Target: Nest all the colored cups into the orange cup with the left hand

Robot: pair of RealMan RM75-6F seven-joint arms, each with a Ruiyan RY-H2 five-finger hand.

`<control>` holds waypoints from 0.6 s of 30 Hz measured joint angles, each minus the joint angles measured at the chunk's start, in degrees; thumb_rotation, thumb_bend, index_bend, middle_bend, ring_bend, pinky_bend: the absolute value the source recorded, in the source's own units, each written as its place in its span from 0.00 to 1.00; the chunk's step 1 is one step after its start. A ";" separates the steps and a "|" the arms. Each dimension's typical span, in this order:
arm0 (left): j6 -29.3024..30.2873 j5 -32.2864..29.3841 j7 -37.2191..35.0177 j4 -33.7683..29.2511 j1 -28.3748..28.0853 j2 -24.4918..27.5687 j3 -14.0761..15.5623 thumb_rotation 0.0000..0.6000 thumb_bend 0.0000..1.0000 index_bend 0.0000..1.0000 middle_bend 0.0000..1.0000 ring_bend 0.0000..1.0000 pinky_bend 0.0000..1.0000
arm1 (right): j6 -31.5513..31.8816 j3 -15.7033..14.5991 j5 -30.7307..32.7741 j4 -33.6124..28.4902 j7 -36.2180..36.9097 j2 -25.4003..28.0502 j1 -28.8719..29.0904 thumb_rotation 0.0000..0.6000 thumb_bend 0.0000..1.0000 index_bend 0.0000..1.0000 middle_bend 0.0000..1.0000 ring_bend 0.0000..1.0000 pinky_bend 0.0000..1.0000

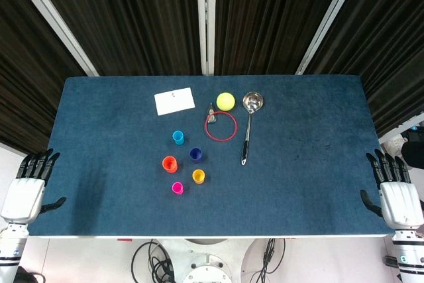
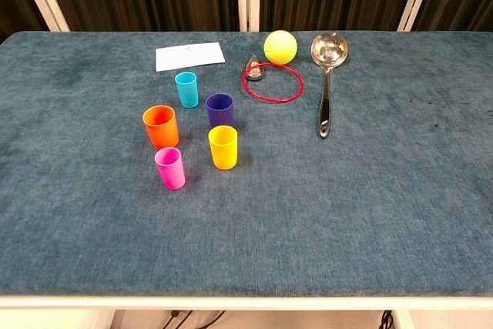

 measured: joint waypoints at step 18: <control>-4.56 2.83 0.47 -7.52 -5.25 4.17 -1.21 1.00 0.00 0.05 0.00 0.00 0.01 | 0.61 -0.01 0.51 0.65 0.86 0.07 -0.67 1.00 0.29 0.00 0.00 0.00 0.00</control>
